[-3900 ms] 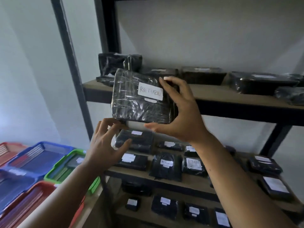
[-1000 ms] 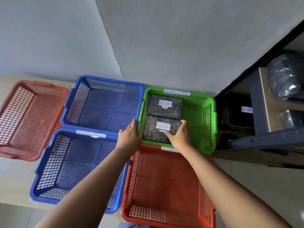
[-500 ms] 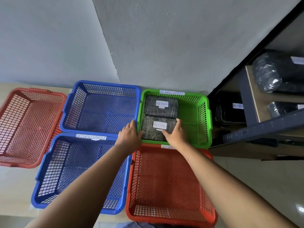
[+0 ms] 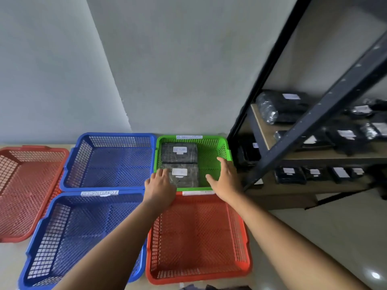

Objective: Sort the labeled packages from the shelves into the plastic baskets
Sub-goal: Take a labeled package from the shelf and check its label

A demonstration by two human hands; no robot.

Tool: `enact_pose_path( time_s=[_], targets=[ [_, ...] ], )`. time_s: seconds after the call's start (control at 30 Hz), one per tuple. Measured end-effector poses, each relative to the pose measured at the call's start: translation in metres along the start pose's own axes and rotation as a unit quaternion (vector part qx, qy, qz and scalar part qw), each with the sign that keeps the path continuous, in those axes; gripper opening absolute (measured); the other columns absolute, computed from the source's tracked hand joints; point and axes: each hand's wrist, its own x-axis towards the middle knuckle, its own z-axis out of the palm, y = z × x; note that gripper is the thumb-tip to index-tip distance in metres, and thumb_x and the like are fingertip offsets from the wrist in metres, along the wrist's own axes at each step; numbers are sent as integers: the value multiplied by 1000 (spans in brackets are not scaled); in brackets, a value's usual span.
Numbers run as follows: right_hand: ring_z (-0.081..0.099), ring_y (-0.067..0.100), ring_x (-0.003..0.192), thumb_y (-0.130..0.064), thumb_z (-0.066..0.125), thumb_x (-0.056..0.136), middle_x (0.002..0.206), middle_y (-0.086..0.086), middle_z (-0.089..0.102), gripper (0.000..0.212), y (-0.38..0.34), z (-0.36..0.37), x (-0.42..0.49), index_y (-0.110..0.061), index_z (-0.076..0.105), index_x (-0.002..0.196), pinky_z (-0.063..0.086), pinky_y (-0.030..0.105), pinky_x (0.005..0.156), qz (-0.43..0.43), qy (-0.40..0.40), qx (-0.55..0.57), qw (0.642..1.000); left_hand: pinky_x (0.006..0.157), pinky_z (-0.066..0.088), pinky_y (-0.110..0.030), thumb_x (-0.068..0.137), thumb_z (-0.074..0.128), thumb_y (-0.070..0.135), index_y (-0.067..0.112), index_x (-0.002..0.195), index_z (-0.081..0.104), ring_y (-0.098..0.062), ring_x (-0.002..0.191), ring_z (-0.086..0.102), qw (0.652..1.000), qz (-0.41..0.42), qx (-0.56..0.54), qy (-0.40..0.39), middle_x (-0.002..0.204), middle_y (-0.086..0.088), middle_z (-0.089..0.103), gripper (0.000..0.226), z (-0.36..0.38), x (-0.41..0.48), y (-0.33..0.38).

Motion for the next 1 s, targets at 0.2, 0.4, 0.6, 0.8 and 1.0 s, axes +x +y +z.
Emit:
enact_pose_path(
  time_s=[0.2, 0.4, 0.6, 0.8, 1.0],
  targets=[
    [60, 22, 122, -35, 79, 88, 130, 3, 60, 63, 39, -73, -35, -15, 56, 143, 50, 33, 103, -76, 116, 30, 990, 118, 34, -46, 98, 62, 31, 24, 153, 44, -25, 143, 43, 991, 136, 0, -3, 154, 2, 47, 59, -1, -20, 78],
    [60, 18, 116, -40, 74, 89, 123, -1, 61, 59, 94, -142, -77, -15, 59, 140, 52, 35, 100, -102, 198, 46, 974, 107, 44, -47, 94, 63, 35, 29, 143, 52, -23, 134, 50, 966, 257, -1, 18, 141, 7, 56, 51, 10, -51, 173],
    [57, 17, 125, -47, 72, 91, 134, -7, 56, 63, 155, -234, -105, -27, 51, 147, 55, 34, 92, -111, 235, 9, 966, 99, 46, -41, 92, 60, 36, 33, 134, 58, -22, 125, 55, 953, 296, -18, 57, 130, 9, 59, 42, 27, -89, 275],
    [54, 19, 128, -51, 73, 91, 138, -1, 56, 71, 226, -366, -134, -22, 48, 150, 53, 35, 100, -152, 298, -55, 941, 111, 42, -39, 92, 46, 52, 39, 135, 58, -14, 129, 50, 941, 328, -33, 81, 135, 16, 55, 47, 34, -130, 382],
    [53, 20, 128, -56, 70, 93, 138, -1, 54, 75, 269, -499, -141, -24, 41, 153, 53, 39, 102, -179, 340, -104, 918, 118, 38, -39, 102, 58, 40, 39, 140, 55, -11, 136, 43, 916, 371, -23, 152, 141, 16, 51, 38, 2, -148, 497]
  ],
)
